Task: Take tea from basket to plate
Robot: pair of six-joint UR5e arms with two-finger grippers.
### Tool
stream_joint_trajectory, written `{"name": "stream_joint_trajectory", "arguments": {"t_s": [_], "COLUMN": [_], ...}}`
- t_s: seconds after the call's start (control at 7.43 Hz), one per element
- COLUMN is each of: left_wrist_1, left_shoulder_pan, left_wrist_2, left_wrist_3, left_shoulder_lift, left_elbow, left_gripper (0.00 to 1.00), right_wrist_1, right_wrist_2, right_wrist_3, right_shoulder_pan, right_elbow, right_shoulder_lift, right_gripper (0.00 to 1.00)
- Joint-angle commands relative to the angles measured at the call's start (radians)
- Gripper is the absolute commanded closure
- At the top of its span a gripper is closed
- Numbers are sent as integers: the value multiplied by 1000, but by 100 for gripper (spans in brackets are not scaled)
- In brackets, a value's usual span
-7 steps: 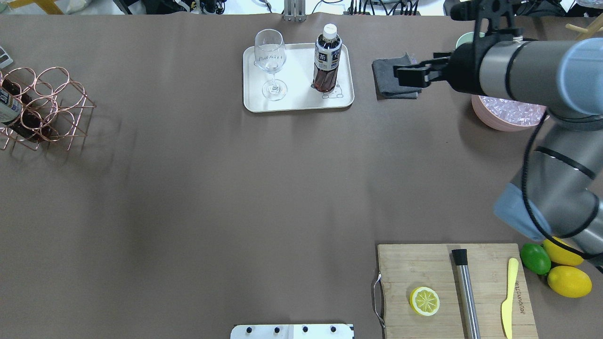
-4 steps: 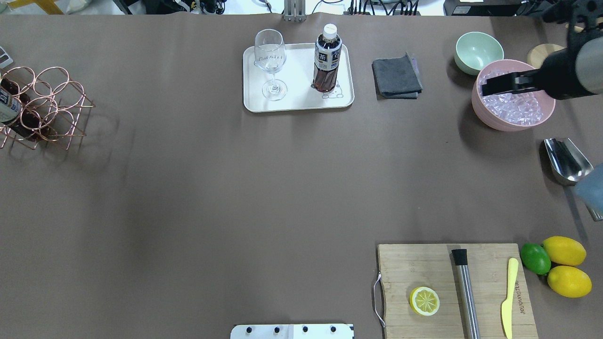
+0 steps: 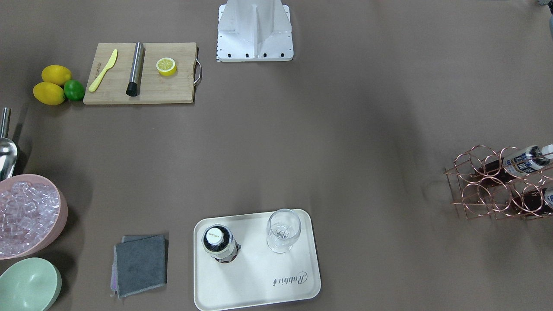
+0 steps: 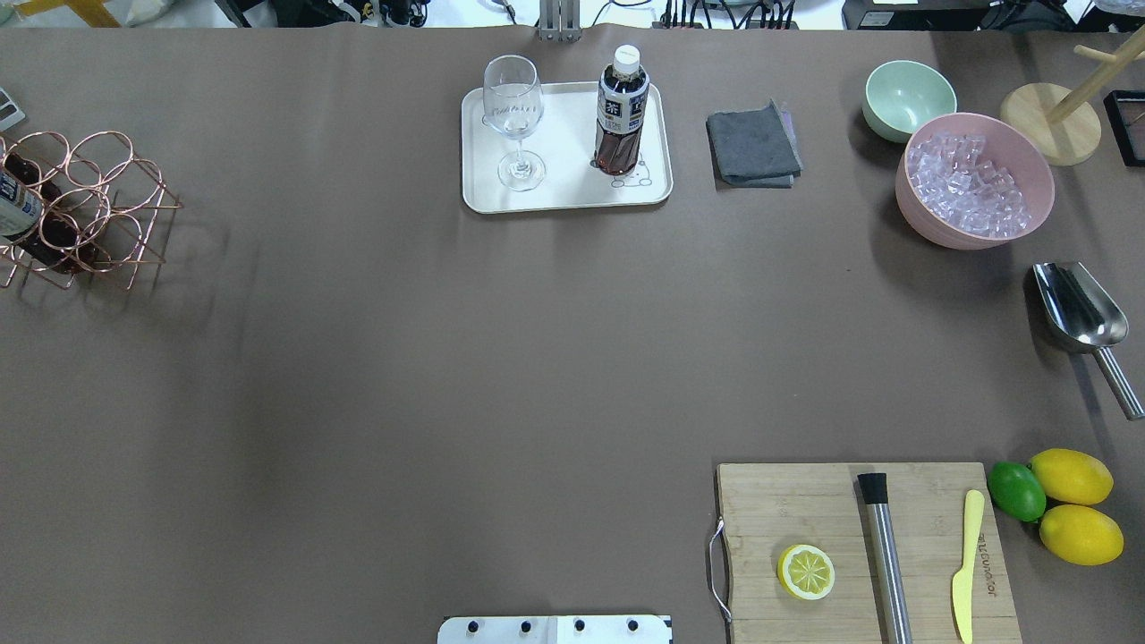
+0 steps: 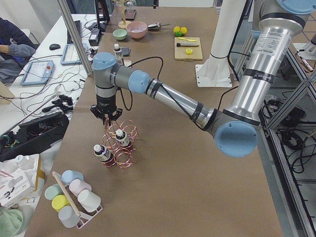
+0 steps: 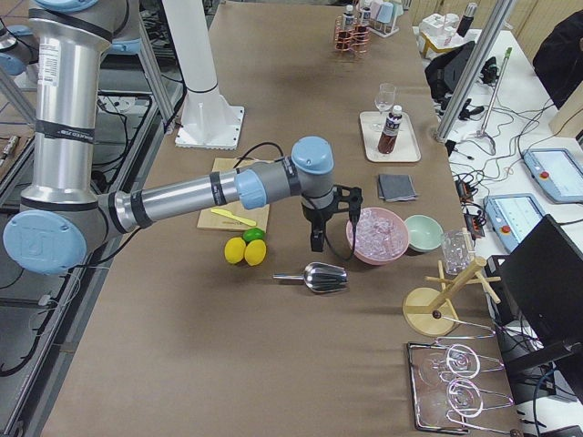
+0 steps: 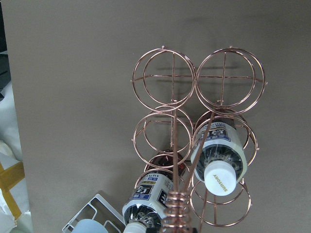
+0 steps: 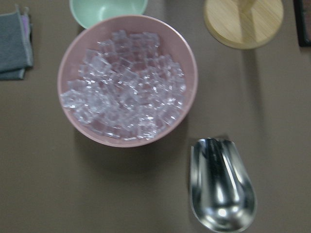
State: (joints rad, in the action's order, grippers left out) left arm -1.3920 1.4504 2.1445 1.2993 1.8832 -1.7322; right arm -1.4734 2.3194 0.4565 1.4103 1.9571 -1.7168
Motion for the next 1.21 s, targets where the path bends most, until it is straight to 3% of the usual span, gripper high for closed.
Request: {"name": "stream_joint_trajectory", "arguments": {"t_s": [0.0,0.13,0.27,0.54,0.81,1.08], "left_wrist_1": [4,5,5,7,14,48], "left_shoulder_pan": [-1,-1,-1,-2,11,76], "left_wrist_2": [0,0,-2,0,5,52], "left_wrist_3": [-8,-38,-79,-81,-86,-288], "left_shoulder_lift": [2,2,-1,-1,4,10], "left_elbow": [0,-6,-20,-18,-18,-20], "left_gripper": [75,52,3,2,2,2], "right_wrist_1": [-7,-5,-4,-4,-7,-237], "right_wrist_2": [52,52,52,70,74,60], "right_wrist_3": [-122,-136,-206,-239,-239,-233], "right_shoulder_pan": [96,98,108,136,153,180], "right_elbow": [-156,-193,-233,-280,-268,-120], "right_shoulder_lift": [-72,-75,-75,-73,-75,-57], "right_gripper": [0,0,0,0,0,0]}}
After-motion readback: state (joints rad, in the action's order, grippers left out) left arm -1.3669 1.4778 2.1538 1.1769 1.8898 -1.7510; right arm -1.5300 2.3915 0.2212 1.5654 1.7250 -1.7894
